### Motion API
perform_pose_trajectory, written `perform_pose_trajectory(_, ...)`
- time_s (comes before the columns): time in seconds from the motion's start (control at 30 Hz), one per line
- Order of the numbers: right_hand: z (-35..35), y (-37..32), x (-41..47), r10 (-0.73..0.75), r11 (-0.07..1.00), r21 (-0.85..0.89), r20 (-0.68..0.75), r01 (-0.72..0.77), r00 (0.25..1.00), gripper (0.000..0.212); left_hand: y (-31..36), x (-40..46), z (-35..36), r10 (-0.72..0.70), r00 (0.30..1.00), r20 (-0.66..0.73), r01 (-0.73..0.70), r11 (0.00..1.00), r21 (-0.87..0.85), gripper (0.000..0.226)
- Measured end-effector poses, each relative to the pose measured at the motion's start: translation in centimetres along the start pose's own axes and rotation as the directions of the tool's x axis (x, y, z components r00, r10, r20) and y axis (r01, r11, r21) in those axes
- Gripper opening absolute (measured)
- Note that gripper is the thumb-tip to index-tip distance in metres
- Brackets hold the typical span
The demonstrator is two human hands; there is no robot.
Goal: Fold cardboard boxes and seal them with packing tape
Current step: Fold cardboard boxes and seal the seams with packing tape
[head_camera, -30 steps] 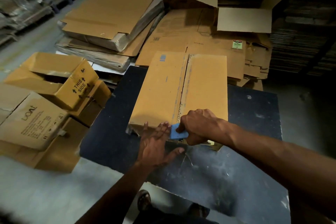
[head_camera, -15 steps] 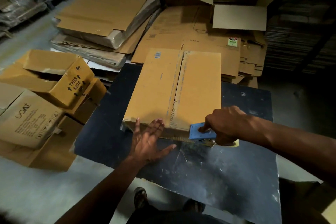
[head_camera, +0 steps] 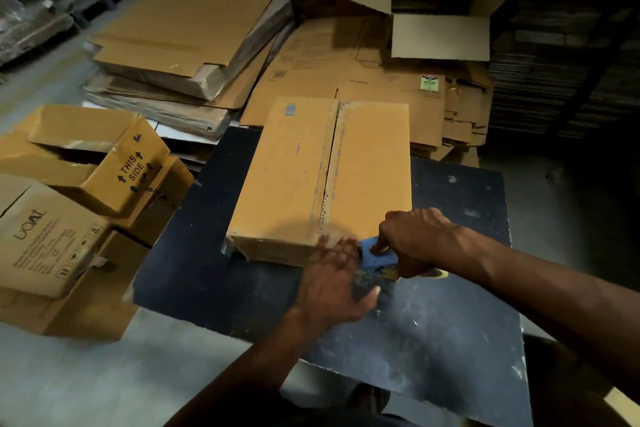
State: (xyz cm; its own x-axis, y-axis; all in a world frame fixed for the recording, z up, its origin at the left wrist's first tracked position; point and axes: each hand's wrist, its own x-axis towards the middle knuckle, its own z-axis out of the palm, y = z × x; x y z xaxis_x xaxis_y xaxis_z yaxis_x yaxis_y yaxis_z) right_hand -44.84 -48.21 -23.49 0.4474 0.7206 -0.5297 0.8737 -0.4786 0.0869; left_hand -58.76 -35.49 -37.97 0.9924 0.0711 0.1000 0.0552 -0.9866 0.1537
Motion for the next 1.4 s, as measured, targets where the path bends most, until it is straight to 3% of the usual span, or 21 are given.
perform_pose_trajectory(0.2, -0.3, -0.4, 0.0, -0.001, 0.999, -0.047, -0.011, 0.001, 1.0, 0.056, -1.8, -1.6, 0.6, -0.066, 0.997, 0.049, 0.063, 0.996, 0.06, 0.091)
perform_pose_trajectory(0.37, 0.0, 0.1, -0.5, 0.009, 1.0, 0.005, -0.012, -0.009, 1.0, 0.056, -7.8, -3.6, -1.1, -0.256, 0.965, 0.053, 0.246, 0.958, 0.145, 0.104)
perform_pose_trajectory(0.5, 0.1, 0.2, -0.7, 0.016, 0.999, 0.045, -0.003, -0.016, 1.0, 0.057, -5.6, -3.0, -1.6, -0.334, 0.93, 0.152, 0.32, 0.941, 0.107, 0.113)
perform_pose_trajectory(0.67, 0.2, 0.3, -0.5, 0.035, 0.998, 0.051, -0.009, -0.035, 0.999, 0.056, 0.9, -0.9, -0.2, -0.079, 0.986, 0.146, 0.082, 0.996, -0.017, 0.096)
perform_pose_trajectory(0.77, 0.3, 0.2, -0.5, 0.023, 0.998, 0.053, -0.005, -0.023, 1.0, 0.057, 1.7, -0.6, 0.1, -0.096, 0.988, 0.12, 0.103, 0.993, -0.056, 0.091)
perform_pose_trajectory(0.83, 0.3, 0.2, -0.6, 0.005, 0.998, 0.059, 0.008, -0.006, 1.0, 0.058, 1.1, -0.6, 0.1, -0.095, 0.99, 0.103, 0.094, 0.996, 0.008, 0.09)
perform_pose_trajectory(1.13, 0.4, 2.9, -3.2, 0.011, 0.998, 0.058, 0.05, -0.014, 0.999, 0.058, 1.4, 0.1, -1.8, -0.168, 0.958, 0.233, 0.16, 0.986, 0.054, 0.088)
perform_pose_trajectory(1.4, 3.0, 6.5, -5.3, 0.046, 0.997, 0.06, 0.088, -0.051, 0.995, 0.056, 1.0, 0.0, -1.1, -0.143, 0.98, 0.142, 0.144, 0.99, 0.004, 0.085)
